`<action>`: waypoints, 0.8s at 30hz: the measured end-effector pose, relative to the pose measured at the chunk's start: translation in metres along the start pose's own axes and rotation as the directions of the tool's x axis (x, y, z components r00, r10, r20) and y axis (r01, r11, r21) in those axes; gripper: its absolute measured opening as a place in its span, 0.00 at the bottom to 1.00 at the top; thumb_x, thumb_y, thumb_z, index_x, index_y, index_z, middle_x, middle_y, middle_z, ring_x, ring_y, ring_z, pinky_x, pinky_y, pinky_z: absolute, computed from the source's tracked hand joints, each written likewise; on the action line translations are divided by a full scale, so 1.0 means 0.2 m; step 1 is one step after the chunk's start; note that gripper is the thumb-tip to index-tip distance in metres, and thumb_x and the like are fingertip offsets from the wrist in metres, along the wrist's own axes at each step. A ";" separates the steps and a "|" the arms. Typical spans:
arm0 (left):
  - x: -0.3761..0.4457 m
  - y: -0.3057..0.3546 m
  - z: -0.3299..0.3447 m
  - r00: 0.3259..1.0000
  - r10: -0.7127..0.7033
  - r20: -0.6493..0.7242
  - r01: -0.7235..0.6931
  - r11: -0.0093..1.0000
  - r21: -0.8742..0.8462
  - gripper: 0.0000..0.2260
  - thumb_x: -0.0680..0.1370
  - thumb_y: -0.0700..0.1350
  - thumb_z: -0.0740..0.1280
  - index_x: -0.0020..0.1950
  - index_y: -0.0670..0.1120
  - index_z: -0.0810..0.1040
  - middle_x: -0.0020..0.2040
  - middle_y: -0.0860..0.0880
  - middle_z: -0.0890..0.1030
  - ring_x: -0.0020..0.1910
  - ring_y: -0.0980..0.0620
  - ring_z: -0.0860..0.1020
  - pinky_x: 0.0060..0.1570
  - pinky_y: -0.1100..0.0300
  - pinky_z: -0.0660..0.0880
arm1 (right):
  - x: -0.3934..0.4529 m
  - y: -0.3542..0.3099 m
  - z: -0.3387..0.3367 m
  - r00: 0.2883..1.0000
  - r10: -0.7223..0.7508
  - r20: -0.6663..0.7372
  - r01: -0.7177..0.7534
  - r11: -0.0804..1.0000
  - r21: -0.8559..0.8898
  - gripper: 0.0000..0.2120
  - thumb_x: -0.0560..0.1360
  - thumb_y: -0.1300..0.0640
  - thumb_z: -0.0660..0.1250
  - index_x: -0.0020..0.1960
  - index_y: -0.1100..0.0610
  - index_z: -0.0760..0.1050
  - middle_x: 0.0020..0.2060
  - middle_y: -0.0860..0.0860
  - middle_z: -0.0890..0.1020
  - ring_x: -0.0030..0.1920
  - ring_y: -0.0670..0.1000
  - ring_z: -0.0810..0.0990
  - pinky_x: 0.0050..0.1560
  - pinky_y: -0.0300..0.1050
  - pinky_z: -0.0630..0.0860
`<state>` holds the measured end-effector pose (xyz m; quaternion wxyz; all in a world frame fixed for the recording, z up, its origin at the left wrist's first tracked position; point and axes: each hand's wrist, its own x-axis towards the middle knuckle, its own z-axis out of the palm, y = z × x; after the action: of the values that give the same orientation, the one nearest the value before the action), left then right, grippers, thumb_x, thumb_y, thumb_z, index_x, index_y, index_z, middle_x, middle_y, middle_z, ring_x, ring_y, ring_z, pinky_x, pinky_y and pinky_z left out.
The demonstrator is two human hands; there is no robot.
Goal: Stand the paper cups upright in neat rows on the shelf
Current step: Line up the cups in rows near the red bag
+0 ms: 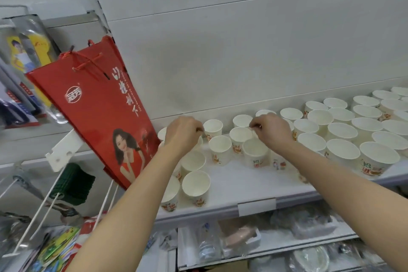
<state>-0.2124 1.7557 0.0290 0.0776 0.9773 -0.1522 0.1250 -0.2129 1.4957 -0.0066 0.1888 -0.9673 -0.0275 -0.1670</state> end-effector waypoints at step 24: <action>0.12 0.47 0.29 0.926 0.242 0.289 -0.315 0.917 0.243 0.08 0.76 0.46 0.63 0.48 0.51 0.81 0.47 0.50 0.82 0.53 0.46 0.70 0.46 0.53 0.56 | 0.50 -0.02 0.24 0.950 -0.099 0.296 0.115 0.993 -0.038 0.11 0.65 0.49 0.70 0.32 0.57 0.78 0.30 0.52 0.80 0.36 0.55 0.78 0.33 0.41 0.70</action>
<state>-0.2069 1.6503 -0.0091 -0.1026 0.9540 -0.2800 0.0296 -0.1043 1.5165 -0.0137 0.1468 -0.9833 -0.1030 -0.0320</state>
